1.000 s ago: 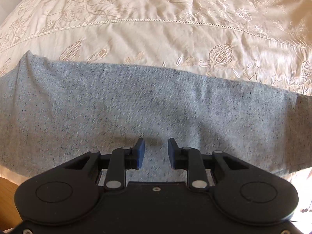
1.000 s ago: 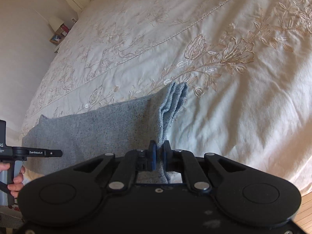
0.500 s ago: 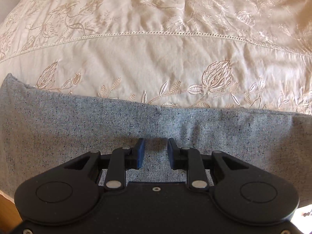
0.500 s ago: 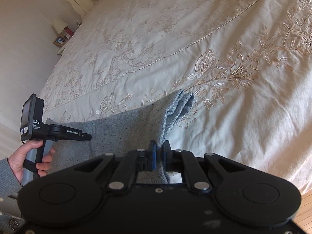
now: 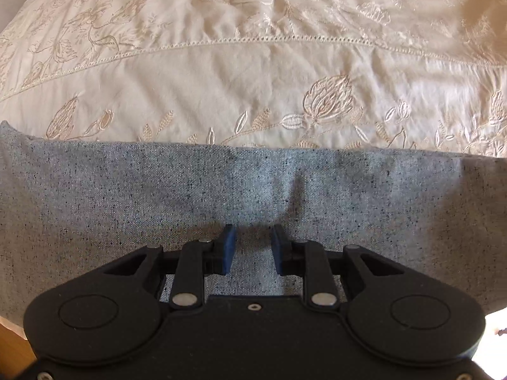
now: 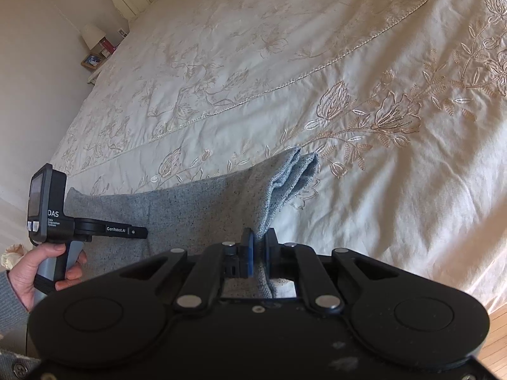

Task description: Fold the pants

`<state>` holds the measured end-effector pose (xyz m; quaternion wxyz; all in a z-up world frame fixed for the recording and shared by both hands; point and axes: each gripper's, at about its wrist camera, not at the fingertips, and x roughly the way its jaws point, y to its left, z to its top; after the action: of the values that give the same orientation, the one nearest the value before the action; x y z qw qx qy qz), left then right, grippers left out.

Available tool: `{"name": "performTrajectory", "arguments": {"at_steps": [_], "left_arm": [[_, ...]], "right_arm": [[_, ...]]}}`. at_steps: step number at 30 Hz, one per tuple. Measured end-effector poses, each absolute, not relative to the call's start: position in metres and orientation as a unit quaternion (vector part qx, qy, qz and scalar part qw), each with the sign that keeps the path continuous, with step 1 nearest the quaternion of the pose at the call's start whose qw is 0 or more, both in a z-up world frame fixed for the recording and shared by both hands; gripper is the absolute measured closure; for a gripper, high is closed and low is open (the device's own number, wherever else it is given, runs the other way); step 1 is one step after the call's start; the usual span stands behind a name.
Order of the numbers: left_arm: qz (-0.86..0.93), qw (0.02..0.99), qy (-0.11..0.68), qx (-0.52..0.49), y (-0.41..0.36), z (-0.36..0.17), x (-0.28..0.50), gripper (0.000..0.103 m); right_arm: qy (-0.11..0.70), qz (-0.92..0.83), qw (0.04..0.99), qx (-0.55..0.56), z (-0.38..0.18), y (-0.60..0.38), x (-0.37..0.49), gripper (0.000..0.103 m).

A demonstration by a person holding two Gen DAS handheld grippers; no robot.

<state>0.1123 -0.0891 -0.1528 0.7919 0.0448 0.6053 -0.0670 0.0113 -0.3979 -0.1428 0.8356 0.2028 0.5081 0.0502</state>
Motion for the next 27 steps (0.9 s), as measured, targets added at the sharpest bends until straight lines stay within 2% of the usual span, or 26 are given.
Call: {"name": "performTrajectory", "arguments": {"at_steps": [2, 6, 13, 22, 25, 27], "left_arm": [[-0.073, 0.8, 0.596, 0.021, -0.085, -0.146, 0.109, 0.071], [-0.092, 0.768, 0.632, 0.042, -0.087, -0.175, 0.108, 0.07], [-0.09, 0.783, 0.615, -0.029, -0.043, -0.146, 0.109, 0.07], [-0.073, 0.783, 0.618, -0.028, 0.081, -0.134, 0.109, 0.07], [-0.064, 0.78, 0.623, -0.022, 0.127, -0.137, 0.112, 0.07], [-0.053, 0.778, 0.626, -0.019, 0.156, -0.14, 0.113, 0.07]], "right_arm": [[0.506, 0.05, 0.837, 0.202, -0.14, -0.398, 0.012, 0.095], [0.507, 0.042, 0.839, 0.196, -0.135, -0.392, 0.013, 0.095], [0.484, 0.035, 0.858, 0.169, -0.099, -0.356, 0.017, 0.095], [0.435, 0.12, 0.887, 0.099, -0.024, -0.193, 0.04, 0.095], [0.438, 0.163, 0.878, 0.107, -0.029, -0.122, 0.053, 0.096], [0.448, 0.187, 0.868, 0.102, -0.049, -0.072, 0.061, 0.101]]}}
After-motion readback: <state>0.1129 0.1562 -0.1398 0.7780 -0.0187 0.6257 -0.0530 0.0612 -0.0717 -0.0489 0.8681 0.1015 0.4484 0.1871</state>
